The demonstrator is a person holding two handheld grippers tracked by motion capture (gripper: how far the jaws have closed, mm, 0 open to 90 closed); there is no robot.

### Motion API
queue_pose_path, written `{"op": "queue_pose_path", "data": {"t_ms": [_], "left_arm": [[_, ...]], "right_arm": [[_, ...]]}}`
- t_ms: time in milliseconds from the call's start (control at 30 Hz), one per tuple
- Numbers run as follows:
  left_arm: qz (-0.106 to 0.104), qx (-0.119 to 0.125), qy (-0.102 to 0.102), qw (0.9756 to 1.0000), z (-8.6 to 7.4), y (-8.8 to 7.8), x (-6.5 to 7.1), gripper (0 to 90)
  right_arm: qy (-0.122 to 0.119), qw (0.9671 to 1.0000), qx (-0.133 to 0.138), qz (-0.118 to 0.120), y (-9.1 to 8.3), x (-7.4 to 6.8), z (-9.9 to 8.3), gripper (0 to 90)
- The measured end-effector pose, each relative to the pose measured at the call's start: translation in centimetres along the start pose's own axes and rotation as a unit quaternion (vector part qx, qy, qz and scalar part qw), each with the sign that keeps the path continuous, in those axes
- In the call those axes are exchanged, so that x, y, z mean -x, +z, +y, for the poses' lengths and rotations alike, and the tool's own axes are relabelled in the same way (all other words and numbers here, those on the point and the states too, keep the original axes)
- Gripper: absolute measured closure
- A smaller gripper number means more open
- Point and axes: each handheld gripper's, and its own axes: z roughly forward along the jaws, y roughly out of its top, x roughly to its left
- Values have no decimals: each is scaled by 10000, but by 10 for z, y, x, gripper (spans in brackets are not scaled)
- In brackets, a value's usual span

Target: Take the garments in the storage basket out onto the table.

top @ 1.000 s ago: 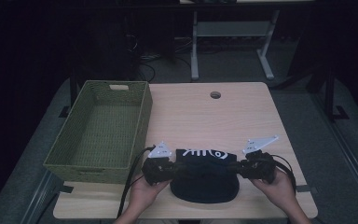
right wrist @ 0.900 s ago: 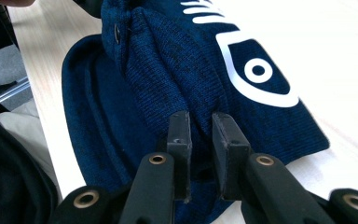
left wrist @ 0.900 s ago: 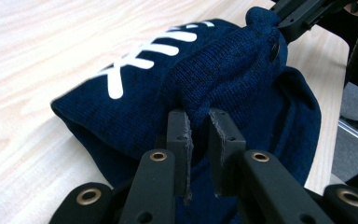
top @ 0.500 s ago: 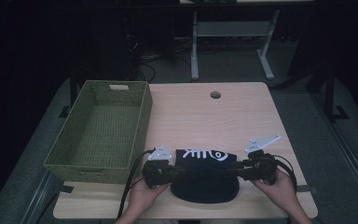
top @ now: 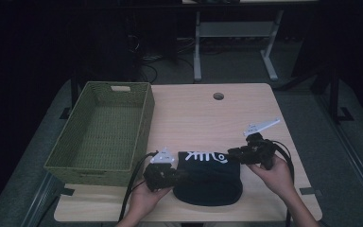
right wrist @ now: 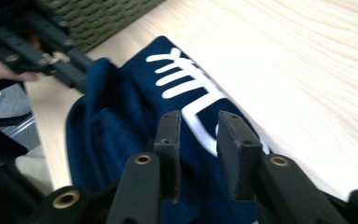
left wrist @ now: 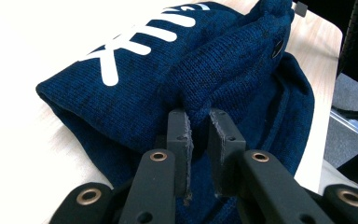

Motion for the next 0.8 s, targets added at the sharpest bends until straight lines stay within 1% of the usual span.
{"op": "queue_pose_path", "data": {"t_ms": [67, 133, 200, 267, 333, 367, 400, 467, 533, 567, 700, 767, 800], "left_arm": [[-27, -17, -1, 10000, 0, 0, 0, 795], [-89, -25, -50, 9999, 0, 0, 0, 790], [-197, -18, -129, 9997, 1, -2, 0, 760], [-314, -1, -211, 9993, 2, -4, 0, 722], [-384, 31, -253, 9989, 3, -7, 1, 690], [-467, 62, -298, 9984, 4, -9, 2, 680], [-517, 94, -319, 9981, 5, -11, 3, 673], [-588, 112, -295, 9978, 7, -14, 6, 659], [-608, 97, -288, 9977, 10, -15, 9, 652], [-661, 110, -316, 9972, 11, -16, 10, 647], [-813, 207, -298, 9960, 16, -20, 15, 641], [-770, 181, -223, 9966, 19, -20, 18, 641], [-764, 136, -228, 9967, 20, -18, 20, 641]], "right_arm": [[110, 9998, -184, 21, 9, 4, 3, 734], [166, 9990, -397, 107, 19, 7, 4, 753], [95, 9979, -581, 273, 27, 6, 4, 771], [21, 9968, -692, 393, 31, 1, 2, 774], [-49, 9962, -727, 482, 32, -3, -1, 774], [-55, 9958, -746, 519, 32, -5, -3, 775], [-59, 9952, -765, 609, 32, -6, -5, 776], [-96, 9945, -791, 683, 32, -10, -10, 776], [-138, 9939, -837, 703, 33, -14, -14, 776], [-157, 9938, -854, 695, 33, -15, -16, 777], [-212, 9929, -912, 729, 37, -20, -22, 780], [-225, 9924, -970, 725, 40, -22, -24, 780], [-239, 9922, -994, 718, 41, -24, -25, 780]]}}
